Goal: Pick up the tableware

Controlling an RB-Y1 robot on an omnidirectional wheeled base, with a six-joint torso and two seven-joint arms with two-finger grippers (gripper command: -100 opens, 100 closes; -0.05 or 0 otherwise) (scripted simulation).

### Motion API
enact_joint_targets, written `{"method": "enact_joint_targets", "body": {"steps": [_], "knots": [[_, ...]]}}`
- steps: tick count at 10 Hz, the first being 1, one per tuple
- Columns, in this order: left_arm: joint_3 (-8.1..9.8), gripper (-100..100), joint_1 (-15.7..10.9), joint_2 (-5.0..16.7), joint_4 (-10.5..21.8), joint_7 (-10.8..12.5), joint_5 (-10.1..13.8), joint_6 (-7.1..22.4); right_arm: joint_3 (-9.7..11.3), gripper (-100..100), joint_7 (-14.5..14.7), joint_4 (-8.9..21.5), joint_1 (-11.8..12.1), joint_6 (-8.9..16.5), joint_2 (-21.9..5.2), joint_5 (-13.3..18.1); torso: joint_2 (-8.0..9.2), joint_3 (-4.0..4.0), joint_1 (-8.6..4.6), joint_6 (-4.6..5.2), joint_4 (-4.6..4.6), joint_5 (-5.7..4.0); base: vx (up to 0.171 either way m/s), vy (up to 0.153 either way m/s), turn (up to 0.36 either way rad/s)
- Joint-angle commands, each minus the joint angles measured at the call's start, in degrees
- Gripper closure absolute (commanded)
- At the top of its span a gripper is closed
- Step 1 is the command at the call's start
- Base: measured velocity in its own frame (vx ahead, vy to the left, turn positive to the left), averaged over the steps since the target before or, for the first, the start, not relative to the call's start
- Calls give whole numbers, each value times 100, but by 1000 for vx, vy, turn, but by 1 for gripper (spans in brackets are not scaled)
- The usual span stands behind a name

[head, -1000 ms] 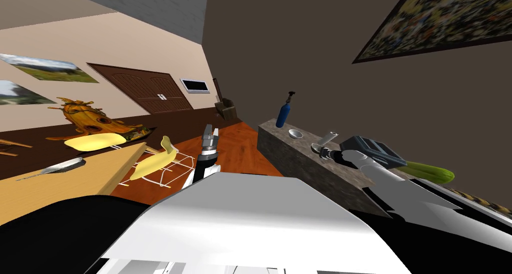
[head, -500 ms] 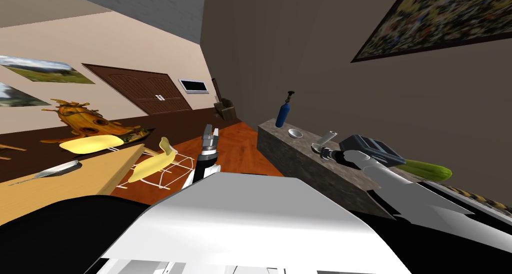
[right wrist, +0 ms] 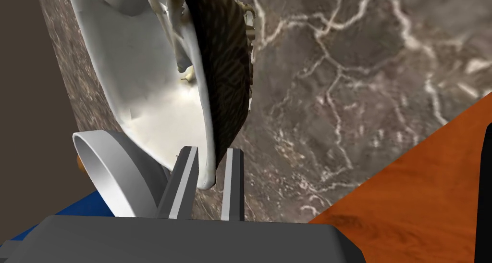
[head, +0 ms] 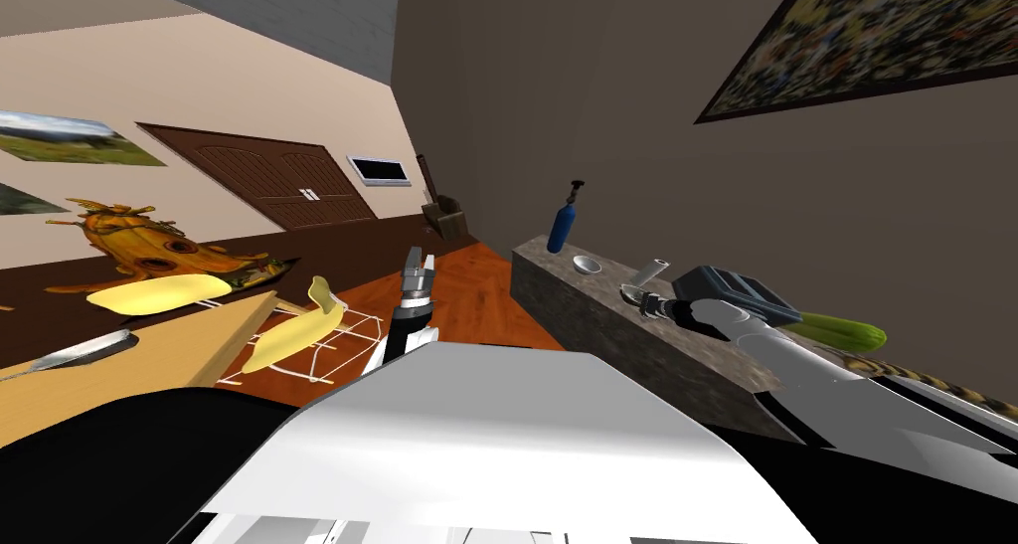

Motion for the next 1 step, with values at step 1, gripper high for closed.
{"method": "enact_joint_targets", "body": {"steps": [1], "knots": [[0, 0, 0, 0, 0, 0, 0, 0, 0, 0, 0, 0, 0, 0, 0, 0, 0, 0, 0, 0, 0, 0, 0, 0, 0]]}}
